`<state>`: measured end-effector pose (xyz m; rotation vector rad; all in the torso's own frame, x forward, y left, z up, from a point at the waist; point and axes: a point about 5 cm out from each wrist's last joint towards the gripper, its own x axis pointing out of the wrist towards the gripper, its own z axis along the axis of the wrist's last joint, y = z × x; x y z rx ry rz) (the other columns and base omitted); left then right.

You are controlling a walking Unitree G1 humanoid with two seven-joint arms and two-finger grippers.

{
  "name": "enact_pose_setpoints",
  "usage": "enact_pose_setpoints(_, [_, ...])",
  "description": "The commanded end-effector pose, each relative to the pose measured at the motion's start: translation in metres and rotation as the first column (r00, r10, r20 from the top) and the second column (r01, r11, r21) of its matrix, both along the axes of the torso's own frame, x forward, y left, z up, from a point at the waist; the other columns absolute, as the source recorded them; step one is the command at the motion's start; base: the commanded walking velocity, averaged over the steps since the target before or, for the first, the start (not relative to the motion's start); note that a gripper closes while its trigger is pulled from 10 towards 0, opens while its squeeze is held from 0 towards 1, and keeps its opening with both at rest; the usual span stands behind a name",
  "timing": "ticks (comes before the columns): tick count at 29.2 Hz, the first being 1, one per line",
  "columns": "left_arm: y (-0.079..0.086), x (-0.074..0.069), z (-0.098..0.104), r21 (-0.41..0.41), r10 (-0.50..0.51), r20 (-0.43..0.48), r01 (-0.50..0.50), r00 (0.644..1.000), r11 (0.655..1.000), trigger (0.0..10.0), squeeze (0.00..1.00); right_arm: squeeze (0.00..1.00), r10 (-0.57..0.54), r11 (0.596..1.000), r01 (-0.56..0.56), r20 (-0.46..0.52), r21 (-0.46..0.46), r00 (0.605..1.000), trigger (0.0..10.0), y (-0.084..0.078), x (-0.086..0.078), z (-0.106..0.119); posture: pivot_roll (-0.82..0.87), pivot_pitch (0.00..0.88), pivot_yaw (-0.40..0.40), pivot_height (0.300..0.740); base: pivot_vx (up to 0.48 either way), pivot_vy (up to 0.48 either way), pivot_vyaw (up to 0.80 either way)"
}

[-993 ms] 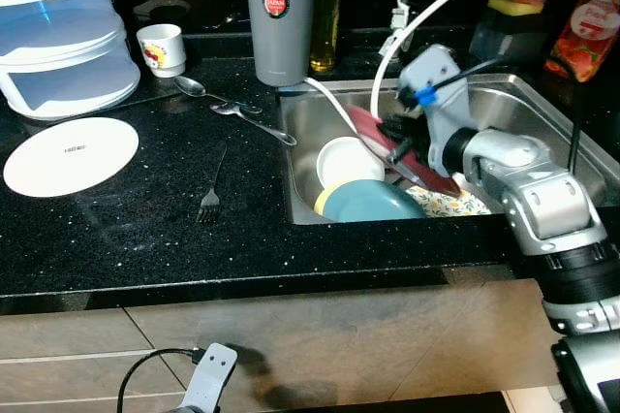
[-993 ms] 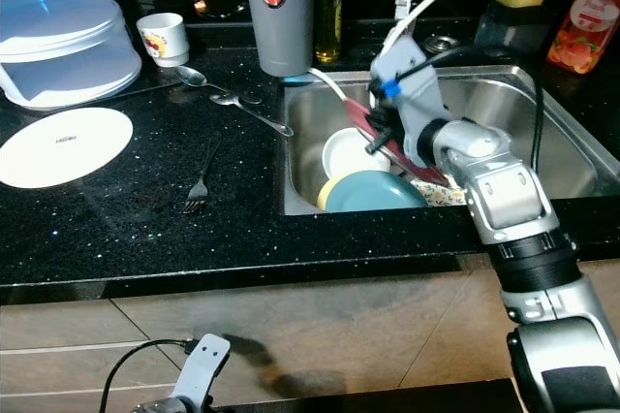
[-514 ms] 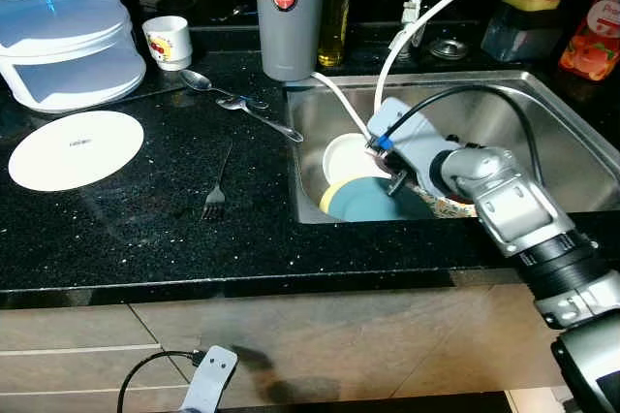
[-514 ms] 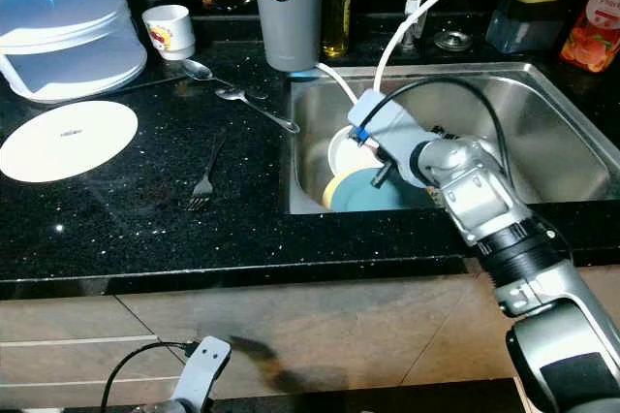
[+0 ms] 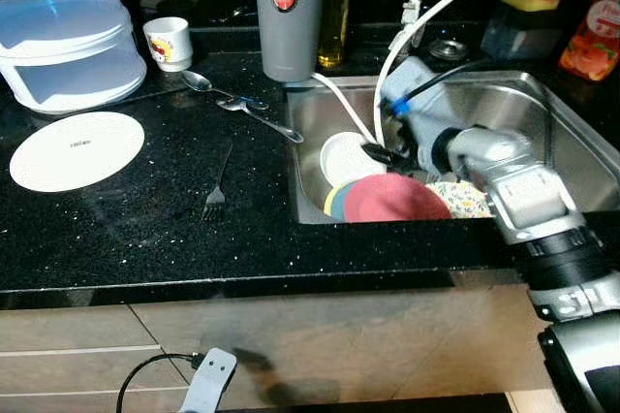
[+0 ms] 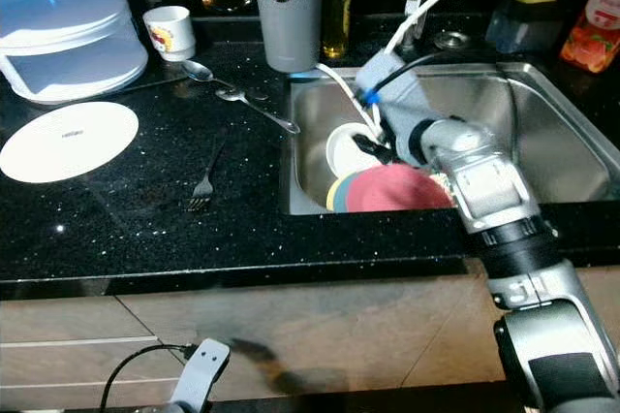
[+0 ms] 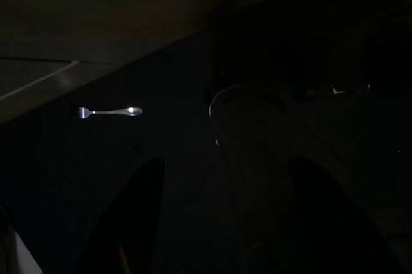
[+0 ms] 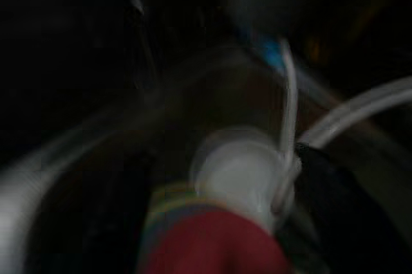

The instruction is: Kitchen organization

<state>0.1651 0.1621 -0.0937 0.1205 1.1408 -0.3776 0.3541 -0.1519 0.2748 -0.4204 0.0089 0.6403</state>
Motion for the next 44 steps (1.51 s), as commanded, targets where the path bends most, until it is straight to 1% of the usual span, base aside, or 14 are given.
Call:
enact_pose_setpoints(1, [0.004,0.0,0.0,0.011,-0.004,-0.004,0.004,1.0,1.0,10.0,0.0,1.0,0.109,0.983,-0.116,0.056,0.141,0.992,10.0,0.007,-0.01,0.017,-0.04,0.0,0.025,0.74,0.0,0.0,0.0])
enact_pose_setpoints(2, [0.004,0.0,0.0,0.011,-0.004,-0.004,0.004,1.0,1.0,10.0,0.0,1.0,0.109,0.983,-0.116,0.056,0.141,0.992,10.0,0.007,-0.01,0.017,-0.04,0.0,0.025,0.74,0.0,0.0,0.0])
enact_pose_setpoints(3, [0.004,0.001,0.001,0.013,-0.004,-0.002,0.004,1.0,1.0,10.0,0.0,0.0,0.188,0.944,-0.21,0.108,0.253,0.976,10.0,0.014,-0.02,0.027,-0.04,0.0,0.026,0.74,0.0,0.0,0.0])
enact_pose_setpoints(6, [0.004,0.004,0.002,0.019,-0.005,0.004,0.005,1.0,1.0,10.0,0.0,0.0,0.292,0.845,-0.337,0.168,0.415,0.941,10.0,0.038,-0.034,0.031,-0.04,0.0,0.025,0.74,0.0,0.0,0.0])
enact_pose_setpoints(9, [0.004,0.006,0.003,0.024,-0.004,0.009,0.003,1.0,1.0,10.0,0.0,0.0,0.336,0.819,-0.366,0.148,0.443,0.93,10.0,0.067,-0.041,0.016,-0.04,0.0,0.026,0.74,0.0,0.0,0.0])
enact_pose_setpoints(12, [0.004,0.007,0.003,0.026,-0.003,0.011,0.003,1.0,1.0,10.0,0.0,0.0,0.351,0.807,-0.375,0.14,0.456,0.926,10.0,0.078,-0.044,0.012,-0.03,0.0,0.026,0.74,0.0,0.0,0.0])
enact_pose_setpoints(14, [0.004,0.008,0.004,0.032,-0.002,0.016,0.001,1.0,0.999,10.0,0.0,0.0,0.369,0.741,-0.391,0.156,0.546,0.916,10.0,0.096,-0.05,0.011,-0.03,0.0,0.023,0.74,0.0,0.0,0.0])
enact_pose_setpoints(19, [0.004,0.01,0.004,0.038,-0.007,0.019,0.006,1.0,0.999,10.0,0.0,0.0,0.381,0.74,-0.392,0.138,0.547,0.914,10.0,0.107,-0.053,0.003,-0.04,0.0,0.022,0.74,0.0,0.0,0.32])
enact_pose_setpoints(25, [0.002,0.013,0.005,0.041,-0.016,0.025,0.015,1.0,0.999,10.0,0.0,0.0,0.41,0.861,-0.399,0.034,0.315,0.911,10.0,0.115,-0.056,-0.021,-0.04,0.0,0.015,0.74,0.0,0.0,0.78])
enact_pose_setpoints(30, [0.002,0.014,0.006,0.042,-0.017,0.027,0.016,0.999,0.999,10.0,0.0,0.0,0.487,0.866,-0.492,0.068,0.093,0.871,10.0,0.117,-0.066,-0.027,-0.04,0.0,0.016,0.74,0.0,0.0,0.77])
enact_pose_setpoints(33, [0.002,0.014,0.006,0.043,-0.018,0.027,0.017,0.999,0.999,10.0,0.0,0.0,0.472,0.881,-0.473,0.075,0.0,0.878,10.0,0.117,-0.065,-0.033,-0.04,0.0,0.019,0.74,0.0,0.0,0.0])
enact_pose_setpoints(35, [0.002,0.014,0.006,0.043,-0.019,0.027,0.018,0.999,0.999,10.0,0.0,0.0,0.478,0.878,-0.472,0.068,-0.082,0.876,10.0,0.117,-0.066,-0.039,-0.04,0.0,0.017,0.74,0.0,0.0,0.0])
enact_pose_setpoints(38, [0.002,0.014,0.006,0.044,-0.023,0.026,0.022,0.999,0.999,10.0,0.0,0.0,0.546,0.805,-0.532,-0.025,-0.262,0.838,10.0,0.121,-0.076,-0.066,-0.04,0.0,0.016,0.74,0.0,0.0,0.0])
enact_pose_setpoints(44, [0.002,0.014,0.006,0.043,-0.022,0.026,0.021,0.999,0.999,10.0,0.0,0.0,0.56,0.776,-0.542,-0.043,-0.323,0.827,10.0,0.122,-0.079,-0.073,-0.04,0.0,0.014,0.74,0.0,0.0,0.0])
